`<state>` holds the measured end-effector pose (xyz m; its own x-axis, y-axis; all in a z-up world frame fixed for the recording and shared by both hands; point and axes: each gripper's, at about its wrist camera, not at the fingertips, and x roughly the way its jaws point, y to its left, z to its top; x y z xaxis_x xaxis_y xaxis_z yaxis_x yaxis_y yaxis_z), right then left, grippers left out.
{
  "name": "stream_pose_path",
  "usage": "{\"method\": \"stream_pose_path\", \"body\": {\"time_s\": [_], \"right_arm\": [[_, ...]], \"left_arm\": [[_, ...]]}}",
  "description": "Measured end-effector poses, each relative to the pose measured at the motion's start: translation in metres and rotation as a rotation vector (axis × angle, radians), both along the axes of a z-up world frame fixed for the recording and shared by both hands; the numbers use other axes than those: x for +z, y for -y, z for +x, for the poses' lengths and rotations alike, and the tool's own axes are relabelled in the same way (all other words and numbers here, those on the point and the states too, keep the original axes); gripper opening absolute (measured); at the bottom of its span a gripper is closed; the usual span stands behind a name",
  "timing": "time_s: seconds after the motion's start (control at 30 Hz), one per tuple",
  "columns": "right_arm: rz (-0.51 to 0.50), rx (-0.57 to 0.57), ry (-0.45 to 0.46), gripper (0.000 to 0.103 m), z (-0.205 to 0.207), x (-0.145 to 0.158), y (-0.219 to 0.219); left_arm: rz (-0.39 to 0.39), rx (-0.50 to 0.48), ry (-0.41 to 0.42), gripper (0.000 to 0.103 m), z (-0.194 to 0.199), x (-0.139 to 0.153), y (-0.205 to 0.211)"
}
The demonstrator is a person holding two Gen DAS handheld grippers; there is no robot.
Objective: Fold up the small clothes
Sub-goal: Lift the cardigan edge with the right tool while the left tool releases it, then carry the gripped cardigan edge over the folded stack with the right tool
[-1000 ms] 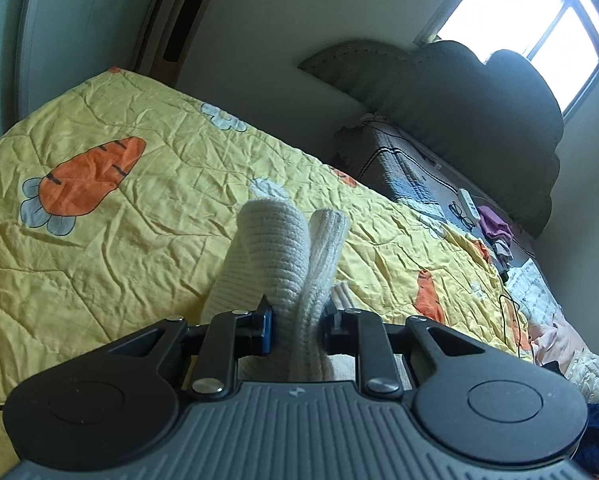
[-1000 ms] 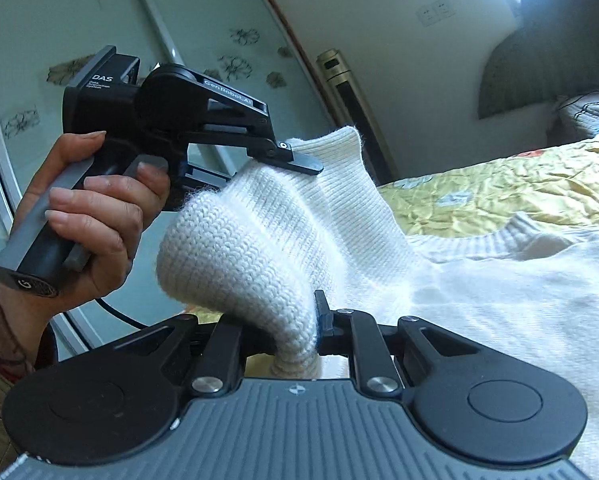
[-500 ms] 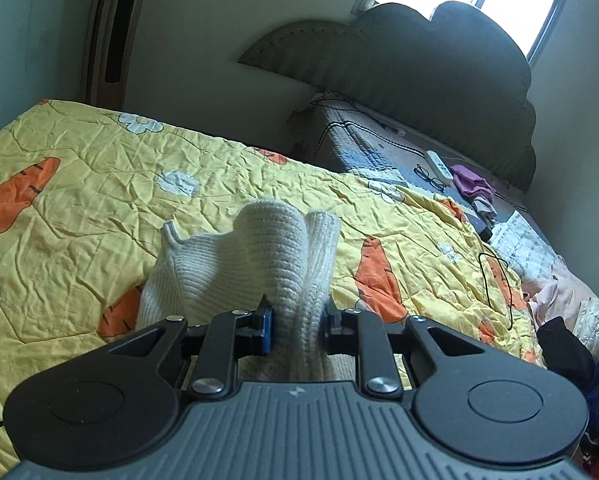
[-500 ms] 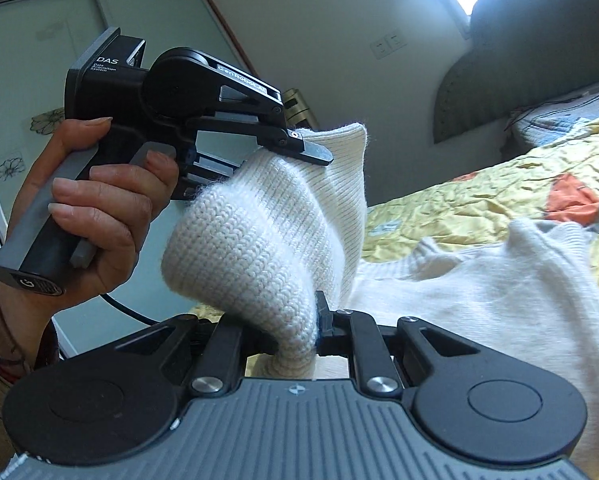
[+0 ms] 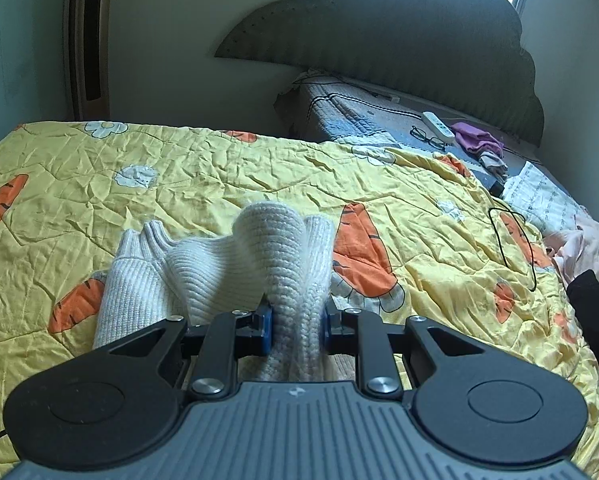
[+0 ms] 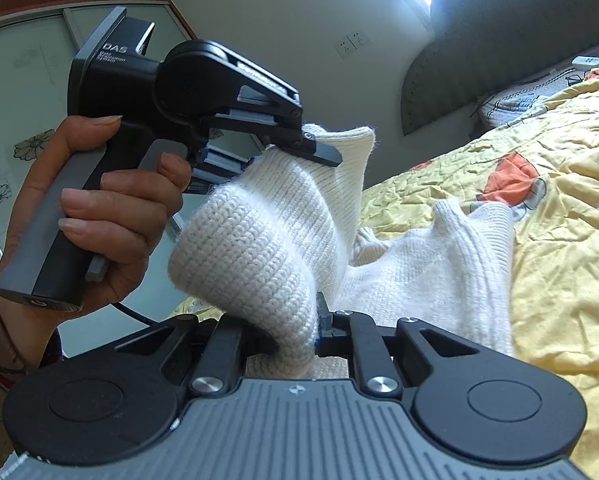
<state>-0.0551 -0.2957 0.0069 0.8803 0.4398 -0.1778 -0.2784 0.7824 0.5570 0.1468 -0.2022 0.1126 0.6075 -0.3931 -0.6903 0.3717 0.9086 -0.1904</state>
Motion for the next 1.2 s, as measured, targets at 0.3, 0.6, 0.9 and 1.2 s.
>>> {"method": "stream_pose_path", "body": {"time_s": [0.3, 0.6, 0.9, 1.2], "right_arm": [[-0.016, -0.009, -0.033, 0.018, -0.02, 0.004, 0.014], [0.003, 0.011, -0.128, 0.02, -0.023, -0.008, 0.027], [0.071, -0.008, -0.163, 0.038, -0.026, -0.016, 0.043], [0.159, 0.003, -0.148, 0.054, -0.024, -0.024, 0.052]], "left_arm": [[0.061, -0.047, 0.011, 0.021, -0.007, -0.019, 0.042], [0.094, -0.103, 0.009, 0.028, -0.012, -0.048, 0.067], [0.013, -0.125, 0.024, 0.047, -0.013, -0.042, 0.053], [0.082, -0.089, 0.184, 0.065, -0.047, -0.036, -0.001]]}}
